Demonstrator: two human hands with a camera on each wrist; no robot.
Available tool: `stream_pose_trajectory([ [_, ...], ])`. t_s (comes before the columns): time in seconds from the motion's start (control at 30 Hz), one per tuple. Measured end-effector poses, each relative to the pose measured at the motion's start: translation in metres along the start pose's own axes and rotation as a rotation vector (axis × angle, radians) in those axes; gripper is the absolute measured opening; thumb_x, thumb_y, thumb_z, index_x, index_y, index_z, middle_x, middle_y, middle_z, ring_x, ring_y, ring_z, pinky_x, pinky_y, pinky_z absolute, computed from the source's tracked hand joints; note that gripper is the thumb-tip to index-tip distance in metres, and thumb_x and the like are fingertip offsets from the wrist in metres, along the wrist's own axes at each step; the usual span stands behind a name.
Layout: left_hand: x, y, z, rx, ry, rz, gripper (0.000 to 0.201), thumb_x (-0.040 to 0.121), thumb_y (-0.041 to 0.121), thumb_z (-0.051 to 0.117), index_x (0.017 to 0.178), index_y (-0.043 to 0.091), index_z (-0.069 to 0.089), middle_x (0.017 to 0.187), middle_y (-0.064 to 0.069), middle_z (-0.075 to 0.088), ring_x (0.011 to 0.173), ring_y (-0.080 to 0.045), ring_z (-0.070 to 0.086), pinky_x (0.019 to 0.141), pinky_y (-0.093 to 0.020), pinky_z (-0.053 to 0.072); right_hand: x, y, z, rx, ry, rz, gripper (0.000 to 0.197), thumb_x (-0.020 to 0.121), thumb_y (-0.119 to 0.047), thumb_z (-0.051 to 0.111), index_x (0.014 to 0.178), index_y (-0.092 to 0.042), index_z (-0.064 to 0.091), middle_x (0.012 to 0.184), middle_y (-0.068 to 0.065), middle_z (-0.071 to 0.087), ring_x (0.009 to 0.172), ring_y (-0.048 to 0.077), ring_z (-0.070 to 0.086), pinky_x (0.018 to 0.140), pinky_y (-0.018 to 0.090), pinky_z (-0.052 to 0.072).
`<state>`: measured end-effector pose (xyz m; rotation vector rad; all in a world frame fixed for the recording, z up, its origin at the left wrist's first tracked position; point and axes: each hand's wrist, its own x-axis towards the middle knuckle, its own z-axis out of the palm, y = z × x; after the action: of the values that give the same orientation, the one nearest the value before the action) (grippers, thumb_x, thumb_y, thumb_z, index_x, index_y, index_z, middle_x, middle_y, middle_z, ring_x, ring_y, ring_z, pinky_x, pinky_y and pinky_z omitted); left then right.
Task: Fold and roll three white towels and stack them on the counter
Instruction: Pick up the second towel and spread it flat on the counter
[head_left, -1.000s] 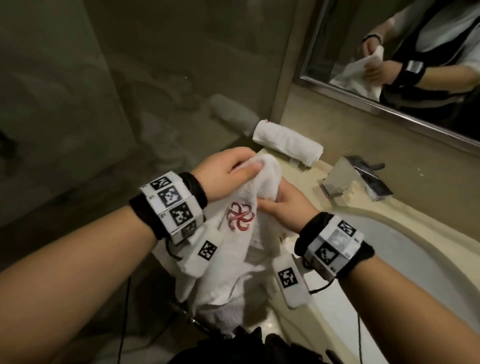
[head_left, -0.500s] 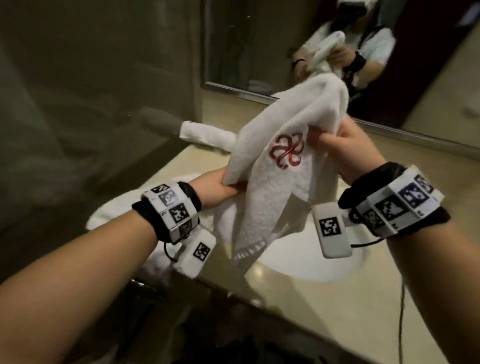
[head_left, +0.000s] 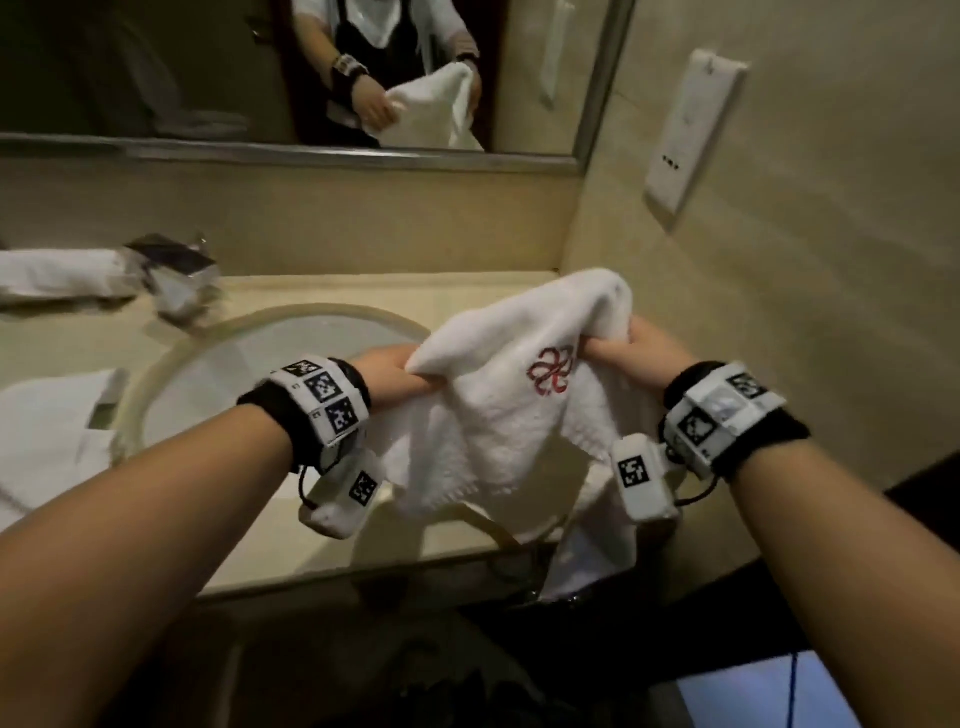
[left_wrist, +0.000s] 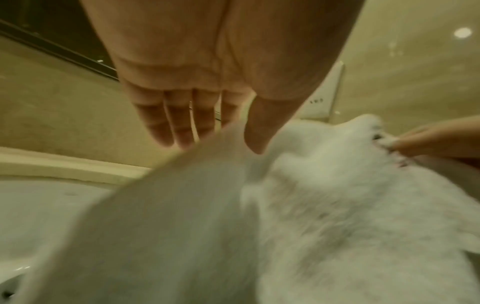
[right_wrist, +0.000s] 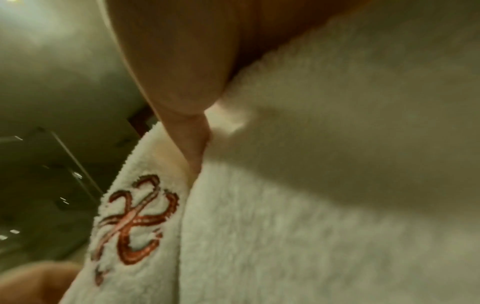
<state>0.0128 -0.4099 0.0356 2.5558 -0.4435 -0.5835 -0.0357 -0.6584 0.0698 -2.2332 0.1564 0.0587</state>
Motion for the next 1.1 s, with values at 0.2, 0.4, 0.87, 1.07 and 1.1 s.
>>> stream_pose_trajectory([
  [0.2,0.046,-0.013,0.061,0.153,0.171,0.109,0.05,0.079,0.04,0.064,0.12,0.016,0.045,0.116,-0.007,0.051,0.107,-0.029,0.052,0.082,-0.031,0.038,0.034,0.086,0.035,-0.37,-0.082,0.342,0.053,0.086,-0.033,0.056,0.128,-0.005,0.042,0.127,0.017,0.053,0.112,0.032,0.053,0.09,0.035,0.044],
  [0.4,0.054,-0.013,0.131,0.387,-0.132,0.148,0.074,0.067,0.05,0.069,0.128,0.024,0.035,0.126,-0.006,0.044,0.114,-0.028,0.045,0.094,-0.039,0.042,0.016,0.108,0.061,-0.868,0.172,0.008,0.062,0.079,-0.038,0.058,0.132,-0.023,0.03,0.13,0.01,0.039,0.118,0.029,0.037,0.098,0.044,0.032],
  [0.87,0.031,0.006,0.026,-0.292,0.236,0.171,0.015,0.093,0.012,0.046,0.103,0.009,0.056,0.093,-0.004,0.056,0.09,-0.016,0.05,0.075,-0.022,0.035,0.028,0.083,0.089,-0.775,0.026,-0.179,0.03,0.085,-0.022,0.053,0.115,-0.019,0.048,0.104,0.007,0.061,0.09,0.027,0.056,0.069,0.033,0.043],
  [1.07,0.017,0.038,-0.001,-0.203,0.303,0.224,0.018,0.09,0.036,0.052,0.091,0.018,0.051,0.071,0.01,0.05,0.065,-0.005,0.047,0.057,-0.011,0.036,0.009,0.038,0.075,-0.254,-0.011,-0.228,0.079,0.061,-0.076,0.05,0.124,-0.03,0.036,0.106,-0.009,0.048,0.091,0.009,0.05,0.077,0.028,0.043],
  [1.1,0.016,0.046,-0.003,-0.181,0.307,0.253,0.017,0.088,0.036,0.054,0.089,0.02,0.05,0.07,0.013,0.048,0.064,-0.005,0.046,0.056,-0.014,0.035,0.007,0.028,0.08,-0.231,-0.003,-0.265,0.078,0.061,-0.075,0.051,0.123,-0.032,0.033,0.105,-0.012,0.045,0.091,0.008,0.049,0.075,0.027,0.043],
])
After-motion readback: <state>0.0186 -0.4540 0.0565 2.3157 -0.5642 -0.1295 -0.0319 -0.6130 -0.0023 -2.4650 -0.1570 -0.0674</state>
